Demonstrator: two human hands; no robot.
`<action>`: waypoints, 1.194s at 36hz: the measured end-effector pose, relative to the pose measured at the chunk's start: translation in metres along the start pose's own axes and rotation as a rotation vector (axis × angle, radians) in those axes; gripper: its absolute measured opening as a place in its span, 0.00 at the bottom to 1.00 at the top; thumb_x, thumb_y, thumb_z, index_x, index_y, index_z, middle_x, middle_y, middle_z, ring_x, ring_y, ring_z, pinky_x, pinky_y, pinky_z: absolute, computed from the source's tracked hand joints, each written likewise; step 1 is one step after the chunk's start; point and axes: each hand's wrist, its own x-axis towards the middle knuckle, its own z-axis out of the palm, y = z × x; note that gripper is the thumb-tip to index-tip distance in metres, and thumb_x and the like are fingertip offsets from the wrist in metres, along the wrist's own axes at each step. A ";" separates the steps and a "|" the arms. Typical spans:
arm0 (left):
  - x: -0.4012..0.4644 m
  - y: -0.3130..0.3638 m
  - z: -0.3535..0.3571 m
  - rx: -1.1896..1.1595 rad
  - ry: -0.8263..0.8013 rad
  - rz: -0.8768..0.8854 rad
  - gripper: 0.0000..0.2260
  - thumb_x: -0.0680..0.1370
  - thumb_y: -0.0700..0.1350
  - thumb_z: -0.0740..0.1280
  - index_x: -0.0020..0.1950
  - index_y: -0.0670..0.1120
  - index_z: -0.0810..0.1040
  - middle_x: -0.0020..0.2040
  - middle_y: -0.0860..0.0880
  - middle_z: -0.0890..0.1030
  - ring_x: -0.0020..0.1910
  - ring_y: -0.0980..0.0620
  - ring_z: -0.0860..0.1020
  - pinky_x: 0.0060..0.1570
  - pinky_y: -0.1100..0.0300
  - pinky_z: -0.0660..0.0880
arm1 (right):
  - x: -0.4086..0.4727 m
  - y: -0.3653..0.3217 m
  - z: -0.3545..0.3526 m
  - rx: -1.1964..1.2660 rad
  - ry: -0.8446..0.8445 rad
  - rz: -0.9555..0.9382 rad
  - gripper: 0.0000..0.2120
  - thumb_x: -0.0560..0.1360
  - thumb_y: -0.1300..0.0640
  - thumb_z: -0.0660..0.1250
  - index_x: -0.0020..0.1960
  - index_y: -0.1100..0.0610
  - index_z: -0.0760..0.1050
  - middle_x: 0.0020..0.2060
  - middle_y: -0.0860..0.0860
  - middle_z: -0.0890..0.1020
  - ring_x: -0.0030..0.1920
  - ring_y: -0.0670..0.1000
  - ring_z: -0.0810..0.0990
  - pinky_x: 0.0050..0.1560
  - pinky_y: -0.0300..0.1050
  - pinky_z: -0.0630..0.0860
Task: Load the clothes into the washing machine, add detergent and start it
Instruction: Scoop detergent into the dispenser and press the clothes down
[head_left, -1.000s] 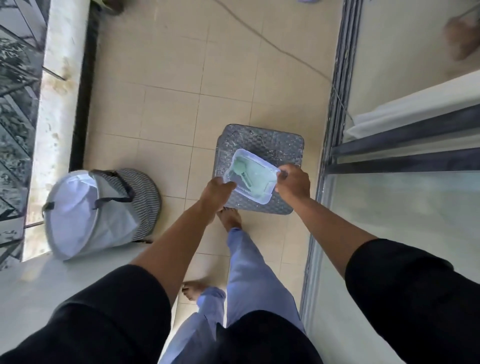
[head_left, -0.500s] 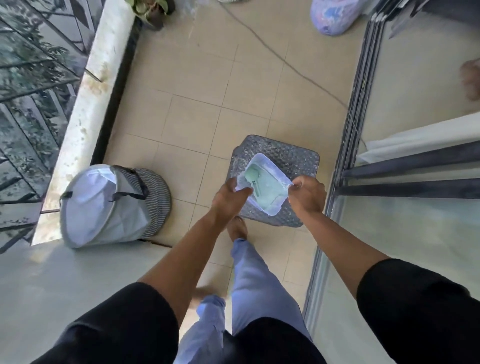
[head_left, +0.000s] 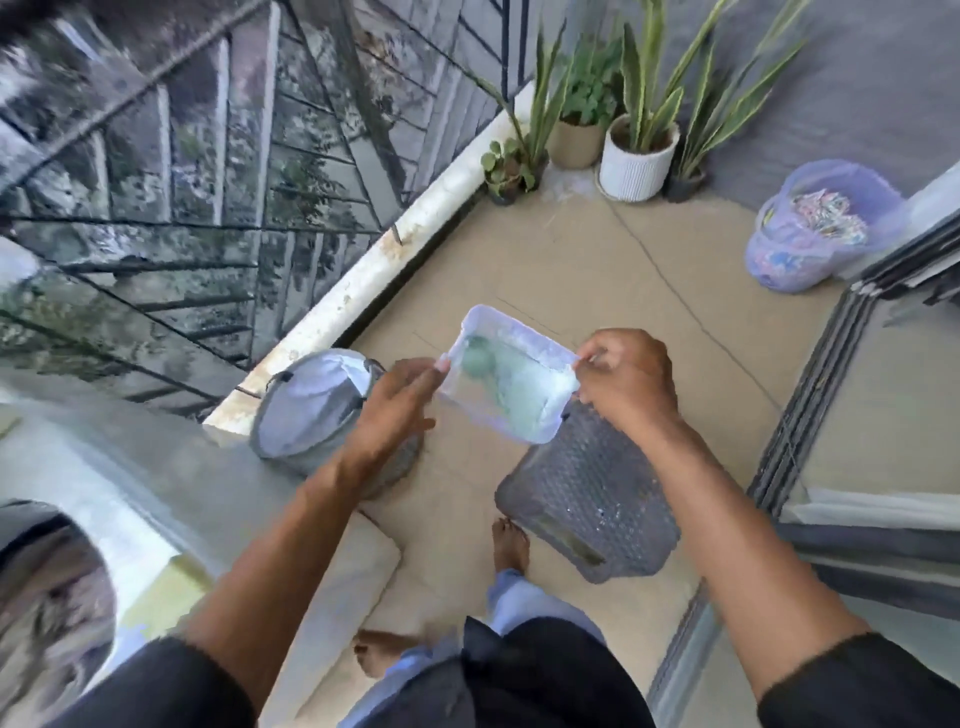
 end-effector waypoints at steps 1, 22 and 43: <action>-0.008 0.003 -0.016 -0.026 0.003 0.011 0.21 0.74 0.67 0.72 0.58 0.54 0.83 0.50 0.52 0.83 0.52 0.51 0.83 0.62 0.44 0.82 | -0.005 -0.018 0.000 0.013 -0.019 -0.032 0.08 0.71 0.62 0.66 0.38 0.52 0.81 0.27 0.51 0.84 0.34 0.55 0.85 0.37 0.46 0.81; -0.202 -0.064 -0.264 -0.422 0.569 0.230 0.36 0.64 0.63 0.80 0.69 0.50 0.79 0.54 0.47 0.87 0.55 0.44 0.86 0.58 0.44 0.83 | -0.156 -0.265 0.146 -0.109 -0.038 -0.821 0.13 0.71 0.54 0.77 0.55 0.49 0.82 0.41 0.45 0.81 0.39 0.50 0.80 0.47 0.50 0.81; -0.315 -0.159 -0.370 -0.510 0.916 0.216 0.32 0.62 0.64 0.80 0.61 0.53 0.81 0.51 0.47 0.88 0.47 0.50 0.88 0.39 0.55 0.82 | -0.329 -0.355 0.377 -0.933 -0.556 -1.354 0.09 0.80 0.57 0.64 0.58 0.53 0.78 0.51 0.54 0.81 0.55 0.59 0.83 0.43 0.47 0.68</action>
